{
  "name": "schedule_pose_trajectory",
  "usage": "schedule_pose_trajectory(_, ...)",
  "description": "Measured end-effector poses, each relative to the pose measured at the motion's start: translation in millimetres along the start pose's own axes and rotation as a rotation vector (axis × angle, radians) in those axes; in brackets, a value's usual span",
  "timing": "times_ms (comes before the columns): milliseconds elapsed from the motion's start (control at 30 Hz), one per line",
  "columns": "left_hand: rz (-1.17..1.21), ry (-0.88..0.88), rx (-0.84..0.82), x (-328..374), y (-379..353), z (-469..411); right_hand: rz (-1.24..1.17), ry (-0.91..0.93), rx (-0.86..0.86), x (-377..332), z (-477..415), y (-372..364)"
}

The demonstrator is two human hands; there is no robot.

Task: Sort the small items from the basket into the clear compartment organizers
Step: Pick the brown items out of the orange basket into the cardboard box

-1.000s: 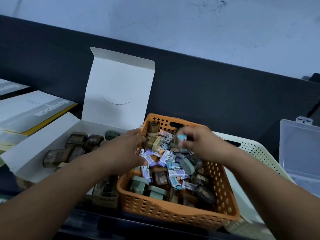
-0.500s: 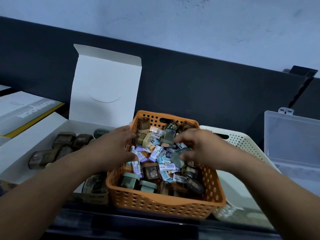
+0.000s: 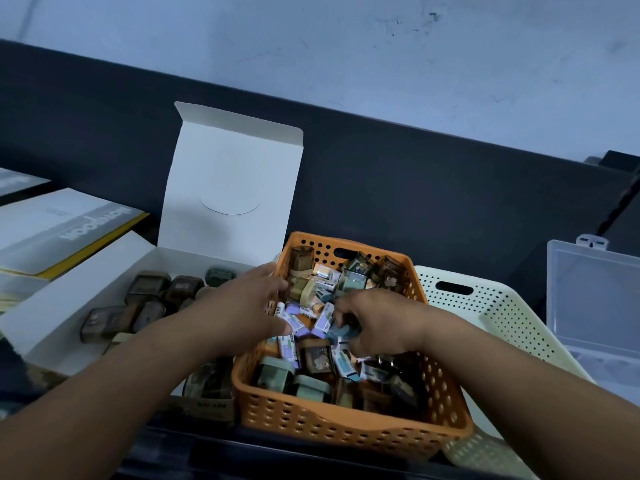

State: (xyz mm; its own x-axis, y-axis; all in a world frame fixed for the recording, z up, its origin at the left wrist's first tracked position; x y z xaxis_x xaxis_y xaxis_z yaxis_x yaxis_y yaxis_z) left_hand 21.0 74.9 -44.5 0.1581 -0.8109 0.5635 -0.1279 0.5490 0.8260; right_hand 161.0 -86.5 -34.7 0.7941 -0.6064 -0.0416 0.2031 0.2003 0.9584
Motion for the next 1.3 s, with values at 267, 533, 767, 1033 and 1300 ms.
schedule_pose_trajectory(267, -0.010, 0.002, 0.002, 4.1, 0.6, 1.0, -0.225, 0.008, 0.098, 13.5, 3.3, -0.6)
schedule_pose_trajectory(533, -0.043, -0.012, 0.015, 3.9, -0.3, 1.1, -0.738, -0.298, 0.489, 82.9, 47.2, 34.6)
schedule_pose_trajectory(767, -0.038, -0.006, 0.019, 5.2, -0.4, 1.4, -0.411, -0.321, 0.544, 79.5, 48.7, 26.4)
schedule_pose_trajectory(1033, 0.011, 0.005, 0.017, 5.4, 0.4, 3.5, -0.041, 0.075, 0.092, -8.1, -3.4, 12.2)
schedule_pose_trajectory(1300, 0.019, 0.006, 0.018, 7.1, 2.1, 6.3, 0.173, 0.120, 0.041, -9.0, -31.4, -10.1)
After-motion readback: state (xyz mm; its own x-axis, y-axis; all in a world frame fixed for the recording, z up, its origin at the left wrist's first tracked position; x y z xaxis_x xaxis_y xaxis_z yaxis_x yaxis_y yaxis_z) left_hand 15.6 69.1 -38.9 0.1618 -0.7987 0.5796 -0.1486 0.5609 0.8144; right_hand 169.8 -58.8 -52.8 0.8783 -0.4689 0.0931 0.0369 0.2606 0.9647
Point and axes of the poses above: each hand's wrist, its own z-axis away from the middle knuckle, its own y-axis out of the back of the hand, x = y × z, the point moved 1 cm from there along -z, towards the middle knuckle, and after that the axes turned 10 degrees about -y, right-handed, at the moved point
